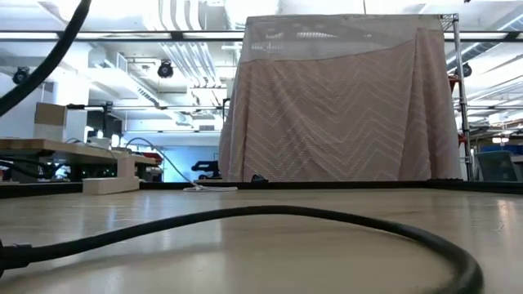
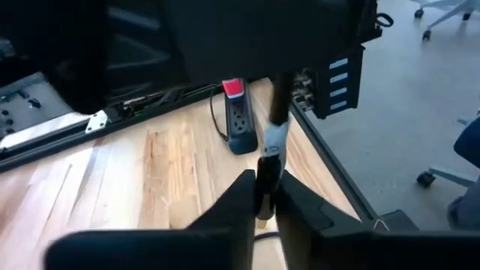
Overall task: Insert USB
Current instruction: Insert the left black charger cable into the left black outlet extension
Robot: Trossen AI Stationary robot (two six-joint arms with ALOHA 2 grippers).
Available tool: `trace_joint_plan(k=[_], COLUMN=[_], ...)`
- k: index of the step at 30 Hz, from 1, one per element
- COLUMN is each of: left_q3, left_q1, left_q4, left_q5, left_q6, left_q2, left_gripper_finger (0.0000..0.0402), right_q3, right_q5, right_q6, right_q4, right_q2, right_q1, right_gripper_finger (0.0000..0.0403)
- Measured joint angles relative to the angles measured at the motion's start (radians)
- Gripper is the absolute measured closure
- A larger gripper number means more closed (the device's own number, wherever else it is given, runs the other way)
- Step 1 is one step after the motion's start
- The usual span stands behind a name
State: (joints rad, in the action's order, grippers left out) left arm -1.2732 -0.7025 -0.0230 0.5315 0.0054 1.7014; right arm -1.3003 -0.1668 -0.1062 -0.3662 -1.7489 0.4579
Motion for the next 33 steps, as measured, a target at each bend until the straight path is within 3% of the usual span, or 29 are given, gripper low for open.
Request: trace_joint_plan(k=[4, 9, 13, 18, 20, 22, 26, 33], left_q3=[0.004, 0.036, 0.084, 0.146, 0.163, 0.174, 0.183, 0.185], left_q1=[0.000, -0.008, -0.015, -0.010, -0.004, 0.001, 0.017, 0.037], left_q4=[0.002, 0.007, 0.008, 0.011, 0.009, 0.008, 0.004, 0.004], left_q5=[0.016, 0.134, 0.283, 0.552, 0.628, 0.699, 0.783, 0.815], left_q6=[-0.064, -0.170, -0.266, -0.390, -0.418, -0.447, -0.459, -0.435], left_q2=[0.000, -0.016, -0.042, -0.048, -0.048, -0.048, -0.048, -0.048], left_gripper_finger=[0.0383, 0.0392, 0.0392, 0.0392, 0.0392, 0.0392, 0.0392, 0.0392], right_q3=[0.000, -0.012, -0.043, -0.051, -0.052, -0.053, -0.052, -0.050], right_q5=[0.005, 0.078, 0.276, 0.629, 0.755, 0.815, 0.825, 0.910], right_q6=[0.028, 0.024, 0.028, 0.066, 0.095, 0.122, 0.136, 0.050], right_q4=[0.014, 0.152, 0.305, 0.319, 0.316, 0.314, 0.282, 0.229], right_q2=[0.001, 0.024, 0.045, 0.047, 0.043, 0.034, 0.009, -0.023], right_q1=[-0.009, -0.013, -0.008, 0.015, 0.018, 0.017, 0.011, -0.004], right_gripper_finger=[0.0392, 0.0344, 0.0292, 0.0250, 0.0245, 0.0245, 0.0254, 0.0277])
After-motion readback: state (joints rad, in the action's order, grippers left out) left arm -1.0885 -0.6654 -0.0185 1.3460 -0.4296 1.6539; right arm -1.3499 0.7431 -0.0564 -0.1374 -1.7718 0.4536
